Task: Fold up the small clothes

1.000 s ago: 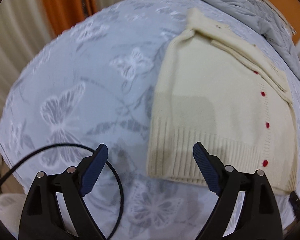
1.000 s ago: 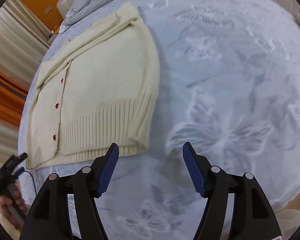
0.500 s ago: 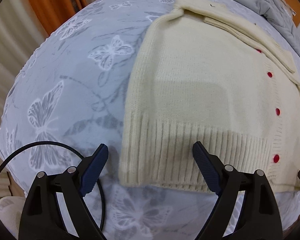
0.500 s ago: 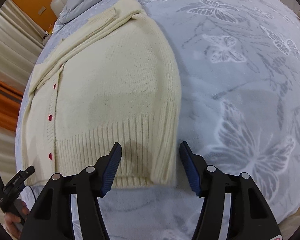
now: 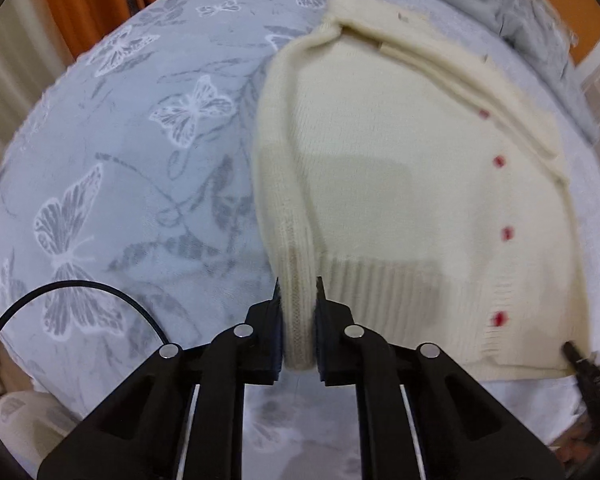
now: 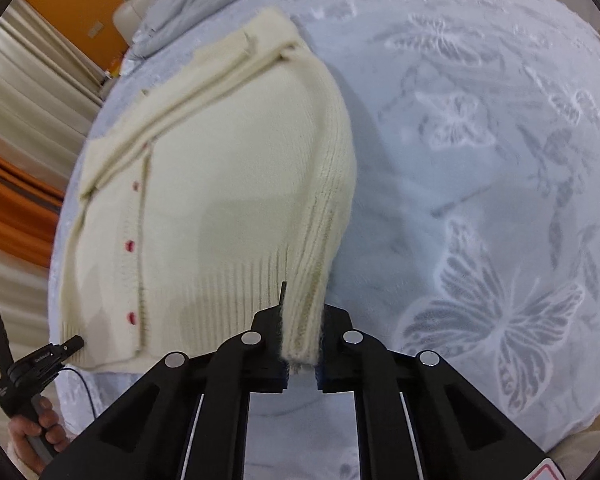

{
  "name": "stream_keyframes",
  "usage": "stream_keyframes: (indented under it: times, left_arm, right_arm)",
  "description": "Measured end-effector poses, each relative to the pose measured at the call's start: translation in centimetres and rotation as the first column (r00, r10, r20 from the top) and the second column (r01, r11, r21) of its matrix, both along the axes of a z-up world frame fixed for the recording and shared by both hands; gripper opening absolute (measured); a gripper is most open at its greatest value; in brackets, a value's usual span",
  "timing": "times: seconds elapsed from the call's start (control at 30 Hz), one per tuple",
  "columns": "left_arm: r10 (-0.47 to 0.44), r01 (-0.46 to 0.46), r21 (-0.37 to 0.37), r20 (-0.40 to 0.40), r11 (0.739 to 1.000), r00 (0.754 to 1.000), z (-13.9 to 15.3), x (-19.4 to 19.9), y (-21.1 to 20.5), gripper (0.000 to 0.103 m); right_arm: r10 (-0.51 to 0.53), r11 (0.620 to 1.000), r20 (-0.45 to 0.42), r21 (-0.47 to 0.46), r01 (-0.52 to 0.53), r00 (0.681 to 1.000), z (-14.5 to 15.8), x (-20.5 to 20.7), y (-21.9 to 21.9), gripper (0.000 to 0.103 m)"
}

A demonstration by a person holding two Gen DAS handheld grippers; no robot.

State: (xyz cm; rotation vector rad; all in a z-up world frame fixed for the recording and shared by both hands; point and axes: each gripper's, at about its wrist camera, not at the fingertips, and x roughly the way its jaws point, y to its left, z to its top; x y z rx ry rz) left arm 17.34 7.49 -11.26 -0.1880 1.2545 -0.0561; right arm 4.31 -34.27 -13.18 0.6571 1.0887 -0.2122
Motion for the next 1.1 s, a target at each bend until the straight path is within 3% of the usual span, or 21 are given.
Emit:
stream_keyframes:
  times: [0.2,0.4,0.47,0.53,0.63,0.8,0.83,0.87,0.9,0.93,1.0,1.1]
  left_arm:
    - [0.012,-0.010,-0.057,0.030,0.998,0.999,2.3,-0.8,1.6,0.010]
    - [0.048,-0.050,-0.064,-0.033,0.997,0.998,-0.1,-0.5,2.6,0.016]
    - [0.071,-0.071,-0.029,-0.024,0.997,0.997,-1.0,-0.7,2.6,0.029]
    - [0.103,-0.103,-0.015,-0.009,0.995,0.995,-1.7,-0.8,2.9,0.056]
    - [0.152,-0.152,-0.014,0.008,0.988,0.988,-2.5,-0.9,3.5,0.071]
    - [0.189,-0.189,-0.026,-0.007,0.982,0.982,-3.3,0.3,3.5,0.084]
    - [0.194,-0.194,-0.005,-0.023,0.981,0.981,-3.4,0.7,3.1,0.084]
    - [0.190,-0.190,0.000,-0.026,0.982,0.981,-3.3,0.9,3.0,0.082]
    - [0.180,-0.180,0.000,-0.024,0.984,0.983,-3.1,1.2,2.9,0.062]
    - [0.155,-0.156,-0.014,-0.024,0.988,0.988,-2.8,1.4,2.7,0.038]
    - [0.097,-0.103,-0.099,-0.065,0.990,0.993,-2.2,1.7,2.4,0.009]
    - [0.072,-0.071,-0.130,0.000,0.989,0.997,0.8,0.8,2.6,0.008]
  right_arm:
    - [0.005,1.000,0.043,-0.013,-0.004,0.999,2.2,-0.9,-0.2,0.007]
    - [0.032,0.999,-0.002,0.017,-0.032,0.999,0.7,-0.4,0.0,0.011]
    - [0.026,1.000,-0.030,0.008,-0.026,0.999,0.1,-0.3,0.1,0.016]
    - [0.010,1.000,-0.042,0.018,-0.009,0.999,-0.4,-0.5,0.0,0.019]
    - [-0.012,1.000,-0.055,0.027,0.013,0.998,-1.3,-0.5,-0.3,0.047]
    - [-0.051,0.998,-0.112,0.042,0.056,0.992,-2.6,0.7,-0.7,0.049]
    - [-0.070,0.996,-0.130,0.053,0.078,0.989,-2.9,0.9,-0.8,0.049]
    - [-0.087,0.994,-0.134,0.059,0.096,0.987,-3.1,1.1,-1.0,0.034]
    - [-0.095,0.993,-0.130,0.062,0.104,0.987,-3.1,1.2,-1.0,0.018]
    - [-0.103,0.991,-0.124,0.071,0.112,0.987,-3.0,1.2,-1.0,0.009]
    - [-0.108,0.992,-0.081,0.051,0.112,0.991,-1.7,0.9,-0.6,0.008]
    - [-0.075,0.997,0.000,0.012,0.075,0.997,1.2,0.1,0.0,0.007]
